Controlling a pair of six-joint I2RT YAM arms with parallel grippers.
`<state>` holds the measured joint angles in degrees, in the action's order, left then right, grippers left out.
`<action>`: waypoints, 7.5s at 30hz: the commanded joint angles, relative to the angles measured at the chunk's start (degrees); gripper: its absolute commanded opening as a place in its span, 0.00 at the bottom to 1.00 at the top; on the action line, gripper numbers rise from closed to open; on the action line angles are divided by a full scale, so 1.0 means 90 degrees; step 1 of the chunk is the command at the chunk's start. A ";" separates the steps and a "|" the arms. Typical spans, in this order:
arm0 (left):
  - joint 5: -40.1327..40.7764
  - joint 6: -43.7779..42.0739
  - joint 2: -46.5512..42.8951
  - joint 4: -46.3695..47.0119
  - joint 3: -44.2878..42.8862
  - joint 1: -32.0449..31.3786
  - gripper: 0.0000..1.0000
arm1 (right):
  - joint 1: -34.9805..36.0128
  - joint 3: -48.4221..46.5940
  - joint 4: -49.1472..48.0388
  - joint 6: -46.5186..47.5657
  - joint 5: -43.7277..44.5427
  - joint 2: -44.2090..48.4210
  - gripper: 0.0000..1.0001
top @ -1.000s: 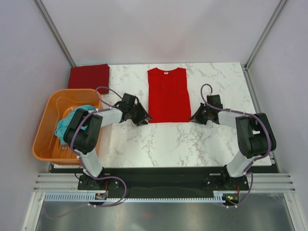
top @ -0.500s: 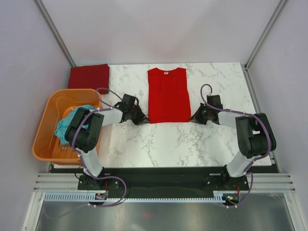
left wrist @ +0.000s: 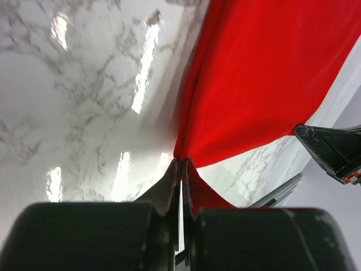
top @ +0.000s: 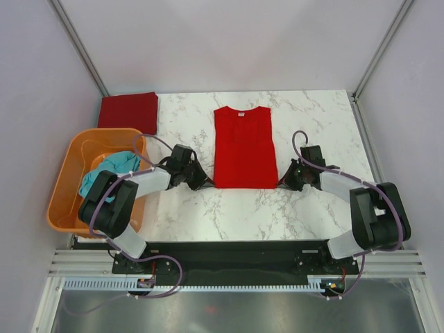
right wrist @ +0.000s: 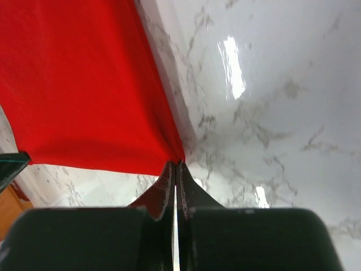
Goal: Fold and stack the t-shirts
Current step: Fold the tshirt, then neatly place the folded tshirt to the corner
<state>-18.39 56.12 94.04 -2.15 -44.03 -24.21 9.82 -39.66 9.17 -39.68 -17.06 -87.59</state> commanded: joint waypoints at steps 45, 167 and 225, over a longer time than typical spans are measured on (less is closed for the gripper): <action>0.0628 -0.0492 -0.0558 -0.1294 -0.2225 -0.0172 0.02 | 0.0237 -0.3227 0.2223 0.0825 0.0920 0.0262 0.00; 0.0160 -0.2720 0.3830 -0.2280 -0.6885 0.0951 0.47 | -0.0516 -0.6023 0.0055 0.2427 -0.0897 -0.4341 0.40; 0.0969 -0.3491 0.3427 -0.2075 -0.5712 0.0746 0.63 | 0.0910 -0.2644 0.1296 0.1880 -0.0487 0.0240 0.58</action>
<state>-12.29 27.57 123.09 -21.30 -92.53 -18.00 17.93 -63.11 21.56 -22.33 -22.02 -87.42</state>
